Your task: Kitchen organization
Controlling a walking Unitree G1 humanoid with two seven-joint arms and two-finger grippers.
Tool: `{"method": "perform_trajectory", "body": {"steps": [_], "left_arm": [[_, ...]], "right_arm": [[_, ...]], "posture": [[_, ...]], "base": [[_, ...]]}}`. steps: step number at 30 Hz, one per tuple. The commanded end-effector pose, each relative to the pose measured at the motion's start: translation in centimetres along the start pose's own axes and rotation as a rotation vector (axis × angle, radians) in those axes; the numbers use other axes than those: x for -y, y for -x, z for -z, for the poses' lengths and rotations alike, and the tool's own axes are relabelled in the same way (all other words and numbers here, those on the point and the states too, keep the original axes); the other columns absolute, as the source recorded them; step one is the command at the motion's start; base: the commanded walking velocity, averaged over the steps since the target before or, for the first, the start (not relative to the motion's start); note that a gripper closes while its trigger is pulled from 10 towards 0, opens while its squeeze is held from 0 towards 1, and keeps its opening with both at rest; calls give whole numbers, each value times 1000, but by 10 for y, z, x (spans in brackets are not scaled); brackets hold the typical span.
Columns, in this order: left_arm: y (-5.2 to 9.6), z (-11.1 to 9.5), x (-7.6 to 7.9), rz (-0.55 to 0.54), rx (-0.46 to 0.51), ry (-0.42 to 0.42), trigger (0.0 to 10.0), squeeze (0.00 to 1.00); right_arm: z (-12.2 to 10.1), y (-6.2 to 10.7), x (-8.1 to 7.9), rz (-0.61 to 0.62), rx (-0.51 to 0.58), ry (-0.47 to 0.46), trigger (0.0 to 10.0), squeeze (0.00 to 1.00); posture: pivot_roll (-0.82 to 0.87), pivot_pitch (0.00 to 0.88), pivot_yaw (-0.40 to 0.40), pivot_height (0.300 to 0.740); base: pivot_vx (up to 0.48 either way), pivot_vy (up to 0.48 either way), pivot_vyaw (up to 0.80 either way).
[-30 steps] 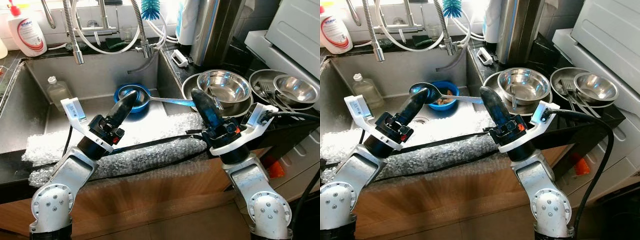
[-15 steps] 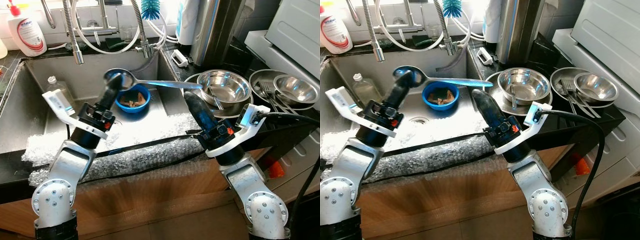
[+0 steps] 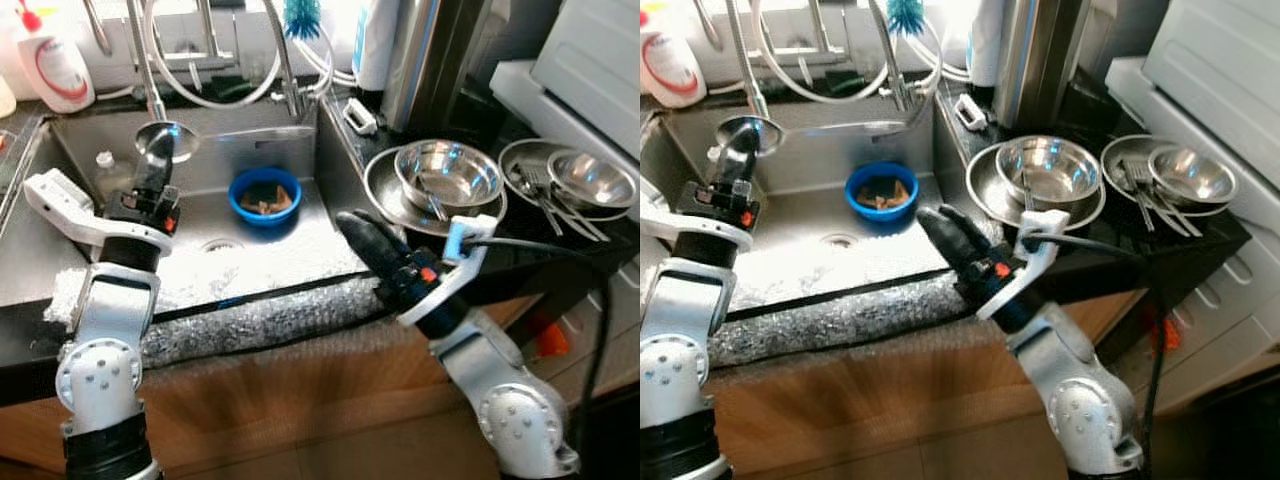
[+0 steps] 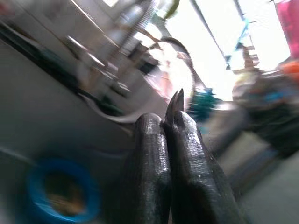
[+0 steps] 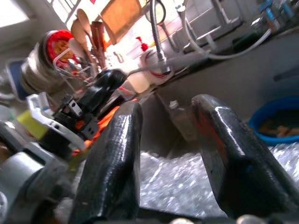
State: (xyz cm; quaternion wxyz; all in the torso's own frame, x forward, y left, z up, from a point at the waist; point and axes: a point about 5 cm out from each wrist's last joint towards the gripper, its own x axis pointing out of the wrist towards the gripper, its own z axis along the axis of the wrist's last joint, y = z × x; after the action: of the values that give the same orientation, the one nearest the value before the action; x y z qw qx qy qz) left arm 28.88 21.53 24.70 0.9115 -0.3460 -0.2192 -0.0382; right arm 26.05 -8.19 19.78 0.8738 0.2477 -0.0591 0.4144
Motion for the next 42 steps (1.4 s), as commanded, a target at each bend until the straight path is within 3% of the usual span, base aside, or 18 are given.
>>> {"method": "perform_trajectory", "body": {"steps": [1,5,10,11,13,16,19,26,29,30,34,41,42], "left_arm": [[-4,-8,-2,-33,49,-76,10000,0],[-4,-12,-8,-64,69,-138,10000,0],[-4,-12,-19,-114,74,-314,10000,0],[-2,-7,-20,-111,56,-398,10000,0],[-2,-3,-20,-97,41,-475,10000,0],[-2,0,-20,-91,36,-513,10000,0],[-1,10,-20,-70,14,-632,10000,0],[2,29,-25,-33,-86,-808,10000,0],[2,33,-27,-21,-108,-847,10000,0],[3,35,-30,-10,-131,-882,10000,0],[5,40,-33,24,-171,-941,10000,0],[7,47,-38,-6,-220,-912,10000,0],[7,48,-38,-5,-225,-911,10000,992]], "right_arm": [[-6,-3,-5,-8,10,90,10000,0],[-6,-5,-8,-15,-16,178,10000,0],[-5,-9,-10,15,-22,341,10000,0],[-5,-10,-9,48,-10,379,10000,0],[-5,-11,-6,76,0,408,10000,0],[-5,-11,-5,90,6,420,10000,0],[-6,-12,-3,111,12,468,10000,0],[-9,-8,3,182,34,560,10000,0],[-10,-7,7,214,40,592,10000,0],[-10,-6,9,227,31,647,10000,0],[-11,-2,16,272,31,722,10000,0],[-17,1,25,343,54,753,10000,0],[-16,1,25,338,50,755,10000,0]], "posture": [[77,111,-30,740],[72,112,-30,740],[72,111,-31,740],[72,111,-31,740],[71,110,-31,740],[72,110,-31,740],[70,109,-31,740],[65,110,-27,740],[64,111,-26,740],[66,110,-25,740],[70,110,-25,740],[66,102,-24,740],[66,98,-22,740]], "base": [[0,0,0],[0,0,0],[0,0,0],[0,0,0],[0,0,0],[0,0,0],[0,0,0],[0,0,0],[0,0,0],[0,0,0],[0,0,0],[0,0,0],[0,0,0]]}}
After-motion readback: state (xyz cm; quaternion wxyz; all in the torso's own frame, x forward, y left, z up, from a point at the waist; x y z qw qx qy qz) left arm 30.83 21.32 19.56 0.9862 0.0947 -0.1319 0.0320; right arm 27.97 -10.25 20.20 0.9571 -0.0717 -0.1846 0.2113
